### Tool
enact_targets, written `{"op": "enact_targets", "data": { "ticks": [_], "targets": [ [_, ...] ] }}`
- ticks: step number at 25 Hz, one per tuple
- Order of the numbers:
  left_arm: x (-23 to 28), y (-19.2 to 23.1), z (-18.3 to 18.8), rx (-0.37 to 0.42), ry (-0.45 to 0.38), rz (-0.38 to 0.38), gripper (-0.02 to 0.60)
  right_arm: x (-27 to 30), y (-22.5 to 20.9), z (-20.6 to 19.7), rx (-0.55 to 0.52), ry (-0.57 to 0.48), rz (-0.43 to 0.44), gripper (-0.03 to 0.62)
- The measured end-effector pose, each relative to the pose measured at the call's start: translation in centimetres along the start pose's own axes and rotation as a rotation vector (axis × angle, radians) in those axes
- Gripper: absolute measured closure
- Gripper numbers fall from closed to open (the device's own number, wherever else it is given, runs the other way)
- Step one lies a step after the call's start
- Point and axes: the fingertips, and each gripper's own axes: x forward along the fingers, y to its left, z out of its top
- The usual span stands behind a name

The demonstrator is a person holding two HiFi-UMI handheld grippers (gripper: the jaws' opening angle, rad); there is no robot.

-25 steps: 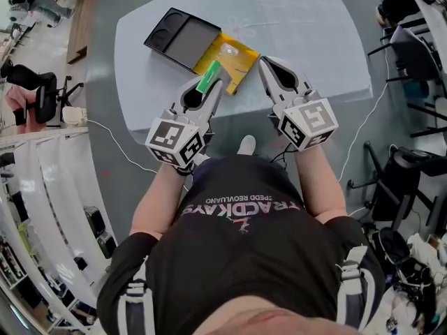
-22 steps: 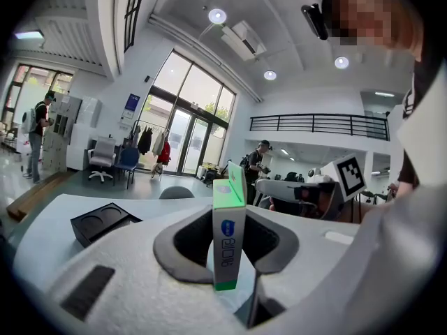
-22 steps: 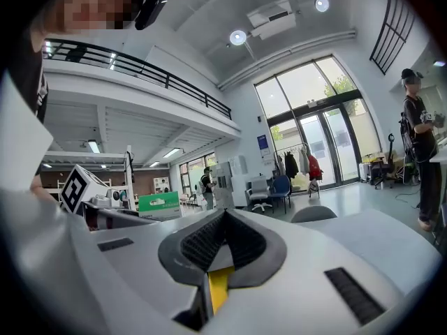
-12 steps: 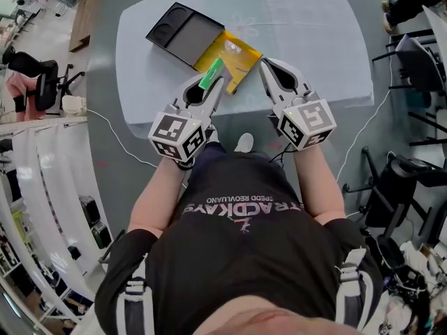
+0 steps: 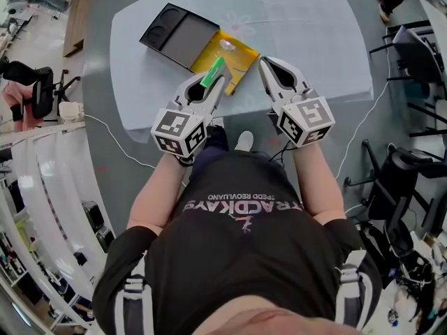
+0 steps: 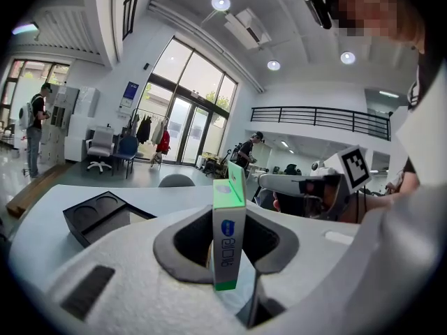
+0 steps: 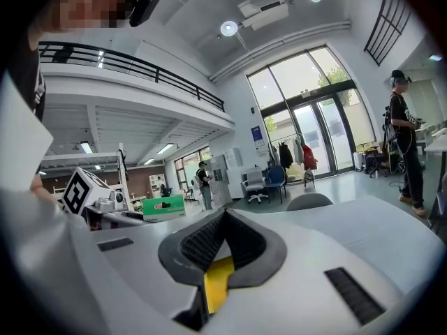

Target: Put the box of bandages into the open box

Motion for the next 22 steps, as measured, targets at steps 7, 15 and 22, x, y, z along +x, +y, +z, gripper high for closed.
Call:
{"op": "enact_targets", "data": {
  "ticks": [7,15,22],
  "targets": [
    [2.3,2.6,-1.3,-0.019,0.057,-0.03,0.482,1.9,-1.7,-1.6,0.045,0.037,-0.045,0.583],
    [5.4,5.2,-4.4,-0.054,0.151,-0.066,0.481,3.9,-3.8,-4.1,0.095,0.085,-0.091,0.583],
    [7.9,7.2,-7.6,-0.089,0.239,-0.091,0.481,5.4,-5.0,-6.9,0.146,0.134,-0.122,0.583]
  ]
}}
